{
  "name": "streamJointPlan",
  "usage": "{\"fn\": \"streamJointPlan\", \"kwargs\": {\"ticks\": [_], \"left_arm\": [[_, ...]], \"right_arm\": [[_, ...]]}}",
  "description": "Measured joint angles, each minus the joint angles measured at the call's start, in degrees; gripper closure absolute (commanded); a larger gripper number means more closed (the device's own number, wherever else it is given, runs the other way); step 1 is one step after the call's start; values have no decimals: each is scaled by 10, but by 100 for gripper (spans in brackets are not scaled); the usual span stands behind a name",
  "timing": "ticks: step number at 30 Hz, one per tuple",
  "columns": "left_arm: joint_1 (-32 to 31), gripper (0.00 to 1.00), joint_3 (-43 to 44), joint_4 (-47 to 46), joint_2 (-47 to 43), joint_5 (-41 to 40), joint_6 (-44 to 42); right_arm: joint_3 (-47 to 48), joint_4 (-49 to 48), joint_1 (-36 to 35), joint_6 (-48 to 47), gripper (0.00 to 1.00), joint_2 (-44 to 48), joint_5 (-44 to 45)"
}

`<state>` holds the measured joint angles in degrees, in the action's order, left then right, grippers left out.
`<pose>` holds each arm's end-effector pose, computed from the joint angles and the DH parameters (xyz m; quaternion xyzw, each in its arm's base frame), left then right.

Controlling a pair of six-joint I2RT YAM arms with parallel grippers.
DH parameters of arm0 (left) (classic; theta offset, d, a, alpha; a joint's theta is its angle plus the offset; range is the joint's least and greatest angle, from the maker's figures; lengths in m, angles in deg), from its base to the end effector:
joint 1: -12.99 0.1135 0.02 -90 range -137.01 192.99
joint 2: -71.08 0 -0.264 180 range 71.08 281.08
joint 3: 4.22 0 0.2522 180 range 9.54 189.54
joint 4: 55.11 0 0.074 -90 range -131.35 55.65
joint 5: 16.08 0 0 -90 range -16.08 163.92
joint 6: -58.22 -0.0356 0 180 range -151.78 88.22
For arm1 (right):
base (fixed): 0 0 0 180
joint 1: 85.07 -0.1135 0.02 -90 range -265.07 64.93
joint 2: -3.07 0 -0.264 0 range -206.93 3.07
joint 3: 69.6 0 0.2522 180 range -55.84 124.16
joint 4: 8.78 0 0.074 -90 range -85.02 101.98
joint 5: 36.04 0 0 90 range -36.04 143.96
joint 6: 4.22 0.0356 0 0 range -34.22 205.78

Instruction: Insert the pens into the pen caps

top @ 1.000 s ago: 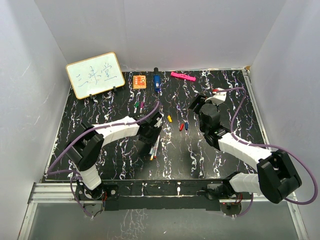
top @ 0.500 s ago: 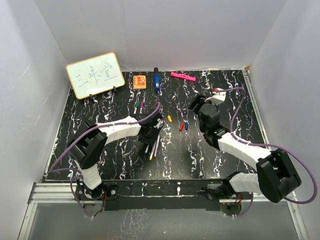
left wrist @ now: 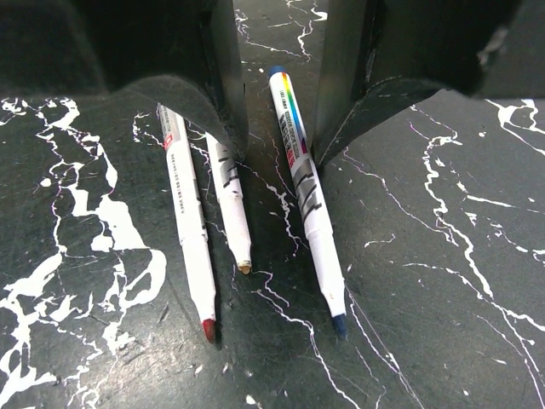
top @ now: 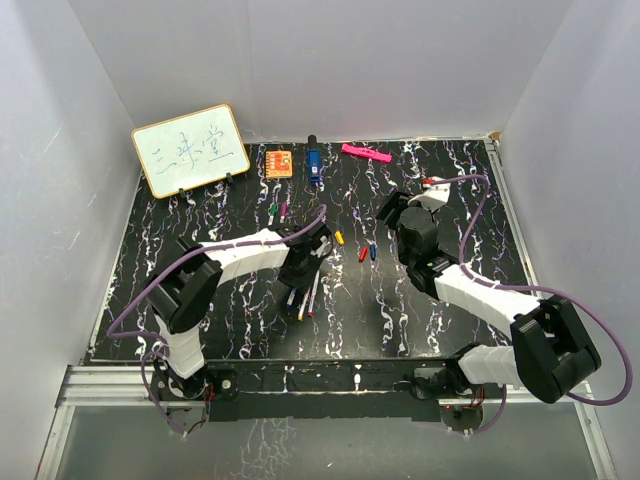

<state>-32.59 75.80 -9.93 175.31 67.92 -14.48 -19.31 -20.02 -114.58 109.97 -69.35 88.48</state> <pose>0.2500 -0.2498 0.1636 0.2309 0.9550 -0.0492 0.1793 0.2496 0.1181 0.2506 0.1546 0.7443 0.0706 0.6459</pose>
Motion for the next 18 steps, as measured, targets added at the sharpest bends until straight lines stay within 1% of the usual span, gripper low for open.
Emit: {"fn": "streamJointPlan", "kwargs": {"ticks": [7, 10, 18], "left_arm": [[0, 69, 20, 23, 15, 0, -22], [3, 74, 20, 27, 15, 1, -29], [29, 78, 20, 36, 17, 17, -43]], "right_arm": [[0, 2, 0, 2, 42, 0, 0], [0, 6, 0, 2, 42, 0, 0], [0, 9, 0, 2, 42, 0, 0]]}}
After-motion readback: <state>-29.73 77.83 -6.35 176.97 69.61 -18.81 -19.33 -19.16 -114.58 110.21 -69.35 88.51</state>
